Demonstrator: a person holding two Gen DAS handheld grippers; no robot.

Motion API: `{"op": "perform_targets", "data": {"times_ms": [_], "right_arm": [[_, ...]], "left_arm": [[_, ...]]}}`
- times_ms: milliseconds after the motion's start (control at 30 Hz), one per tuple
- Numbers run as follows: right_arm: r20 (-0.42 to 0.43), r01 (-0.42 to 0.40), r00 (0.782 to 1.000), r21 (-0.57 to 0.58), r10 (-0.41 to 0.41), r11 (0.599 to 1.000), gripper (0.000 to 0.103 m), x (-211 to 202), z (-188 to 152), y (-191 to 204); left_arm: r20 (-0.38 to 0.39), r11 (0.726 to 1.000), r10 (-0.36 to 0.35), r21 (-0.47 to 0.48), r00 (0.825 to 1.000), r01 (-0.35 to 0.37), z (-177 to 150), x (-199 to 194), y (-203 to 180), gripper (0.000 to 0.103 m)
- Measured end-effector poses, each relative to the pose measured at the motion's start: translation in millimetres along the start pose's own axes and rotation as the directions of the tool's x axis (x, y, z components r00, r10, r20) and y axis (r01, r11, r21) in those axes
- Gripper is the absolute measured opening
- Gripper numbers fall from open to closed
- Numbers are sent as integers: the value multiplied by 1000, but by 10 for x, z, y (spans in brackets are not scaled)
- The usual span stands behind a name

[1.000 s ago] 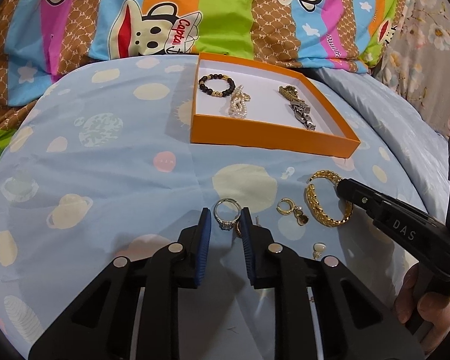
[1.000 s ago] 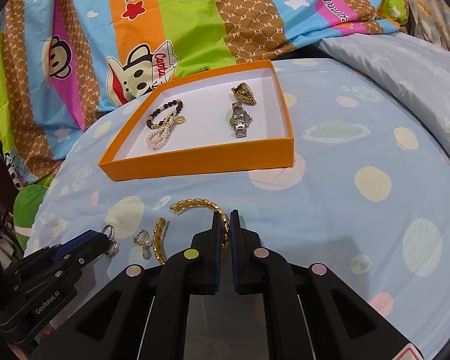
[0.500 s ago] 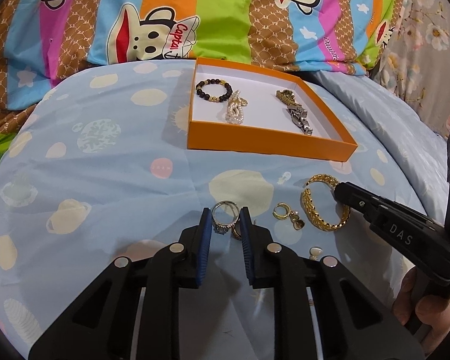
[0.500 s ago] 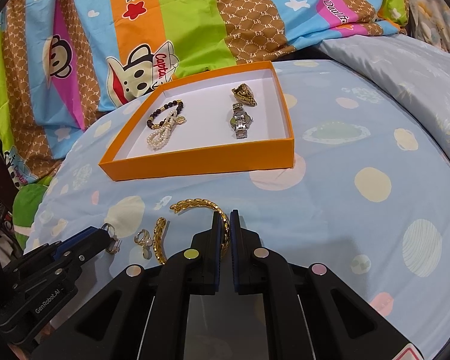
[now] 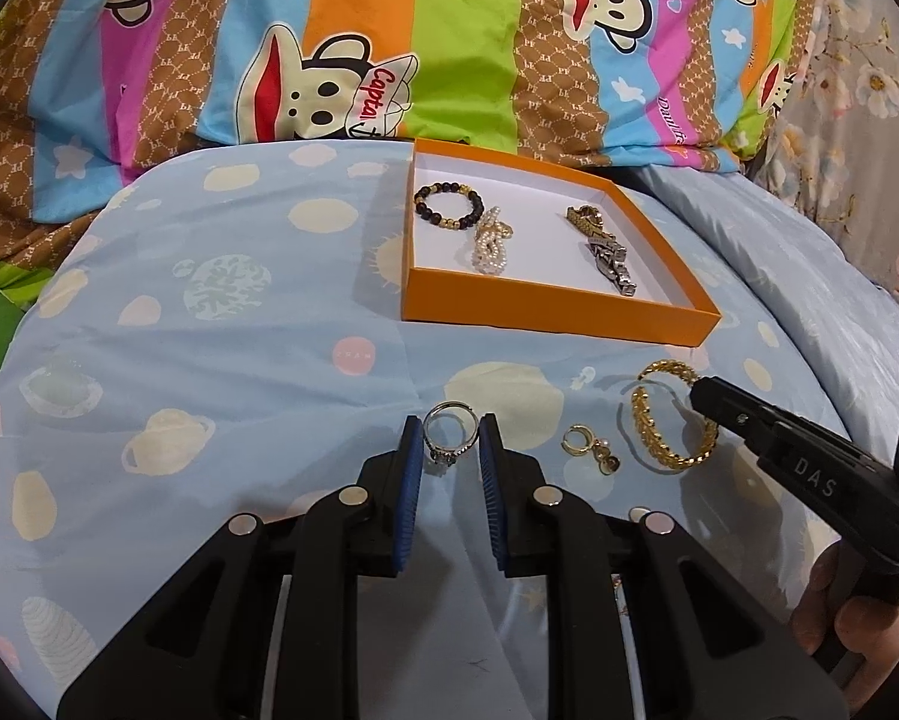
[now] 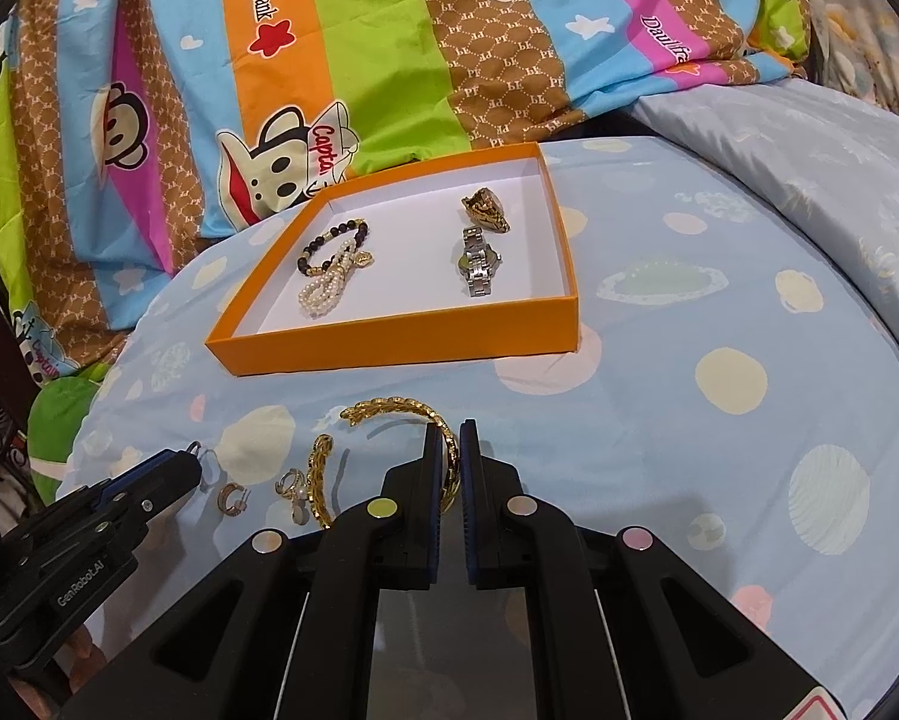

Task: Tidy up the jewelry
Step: 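Carry the ring and gold chain bracelet into the orange box with both tools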

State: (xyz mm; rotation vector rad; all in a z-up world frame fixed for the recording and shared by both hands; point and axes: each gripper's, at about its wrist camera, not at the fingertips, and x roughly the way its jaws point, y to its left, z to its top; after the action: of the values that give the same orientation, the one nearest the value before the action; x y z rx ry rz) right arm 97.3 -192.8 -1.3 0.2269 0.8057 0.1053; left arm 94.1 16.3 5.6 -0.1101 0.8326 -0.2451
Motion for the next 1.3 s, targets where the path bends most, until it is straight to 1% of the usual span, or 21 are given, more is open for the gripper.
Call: {"op": "perform_targets", "data": {"times_ms": [200, 333, 433, 600, 867, 1000, 1100, 1300], "right_arm": [[29, -3, 1000, -8, 4, 1000, 5, -120, 73, 23], [31, -15, 999, -22, 16, 1000, 5, -141, 178, 50], [38, -11, 999, -34, 12, 999, 5, -128, 285, 67], [45, -13, 999, -32, 14, 999, 5, -55, 503, 48], [42, -16, 999, -14, 16, 1000, 5, 216, 923, 31], [36, -9, 999, -15, 9, 1000, 5, 393, 1102, 57], [23, -8, 1000, -10, 8, 1000, 5, 562, 1192, 72], [-20, 6, 1000, -21, -7, 1000, 5, 931, 1247, 126]], "left_arm": [[23, 1000, 11, 5, 1000, -11, 86, -96, 21, 18], [38, 999, 19, 30, 999, -20, 201, -146, 2, 18], [61, 998, 28, 55, 998, -31, 339, -165, -35, 18], [101, 997, 34, 68, 994, -41, 612, -121, -73, 18], [130, 996, 23, 86, 991, -35, 1065, 127, -193, 18], [132, 995, 13, 95, 991, -26, 1253, 293, -259, 18], [123, 995, 11, 101, 992, -23, 1338, 455, -296, 18], [67, 996, 9, 92, 998, -15, 1353, 808, -272, 18]]}}
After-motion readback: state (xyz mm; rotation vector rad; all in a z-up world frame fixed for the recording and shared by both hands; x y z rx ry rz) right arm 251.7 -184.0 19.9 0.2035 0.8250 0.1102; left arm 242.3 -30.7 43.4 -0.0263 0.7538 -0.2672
